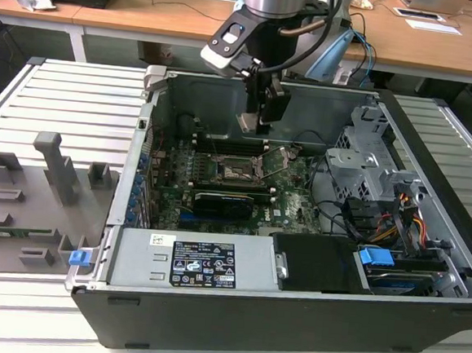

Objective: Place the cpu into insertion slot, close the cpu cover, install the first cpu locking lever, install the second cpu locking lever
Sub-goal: 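Place the cpu into insertion slot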

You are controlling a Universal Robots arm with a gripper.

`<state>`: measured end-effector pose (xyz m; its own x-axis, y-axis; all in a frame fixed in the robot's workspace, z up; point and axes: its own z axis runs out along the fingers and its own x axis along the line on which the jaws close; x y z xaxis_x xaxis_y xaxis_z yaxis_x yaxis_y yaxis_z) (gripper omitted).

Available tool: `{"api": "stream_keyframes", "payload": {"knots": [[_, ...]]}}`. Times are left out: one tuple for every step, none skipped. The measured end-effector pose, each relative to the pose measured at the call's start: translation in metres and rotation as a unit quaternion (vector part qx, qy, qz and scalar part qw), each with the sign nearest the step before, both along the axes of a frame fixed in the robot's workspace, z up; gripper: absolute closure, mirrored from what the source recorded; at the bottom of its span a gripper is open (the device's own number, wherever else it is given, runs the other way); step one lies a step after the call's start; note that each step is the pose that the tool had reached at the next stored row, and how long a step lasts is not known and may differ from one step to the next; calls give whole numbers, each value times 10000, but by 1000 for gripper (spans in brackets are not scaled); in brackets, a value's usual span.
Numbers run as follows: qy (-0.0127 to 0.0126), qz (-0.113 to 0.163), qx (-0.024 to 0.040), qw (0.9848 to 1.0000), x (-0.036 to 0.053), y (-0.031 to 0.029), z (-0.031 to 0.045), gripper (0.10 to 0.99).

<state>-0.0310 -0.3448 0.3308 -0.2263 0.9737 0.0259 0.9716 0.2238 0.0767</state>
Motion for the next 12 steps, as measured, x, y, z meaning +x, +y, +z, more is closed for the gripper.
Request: {"api": "stream_keyframes", "payload": {"knots": [[3, -10, 0, 10000, -1, 0, -6, 549], [6, -17, 0, 10000, -1, 0, -10, 549], [9, -24, 0, 10000, -1, 0, -14, 549], [11, -29, 0, 10000, -1, 0, -18, 549], [15, -38, -1, 10000, 0, 0, -24, 549], [19, -51, 0, 10000, 0, 0, -33, 549], [23, -61, 0, 10000, 0, 0, -40, 549], [25, -70, 0, 10000, 0, 0, -45, 549], [26, -77, 0, 10000, 0, 0, -48, 549], [28, -90, 0, 10000, 0, 0, -54, 549], [30, -97, 0, 9999, 0, 0, -58, 549], [32, -110, 0, 9999, 0, 0, -65, 549]]}}
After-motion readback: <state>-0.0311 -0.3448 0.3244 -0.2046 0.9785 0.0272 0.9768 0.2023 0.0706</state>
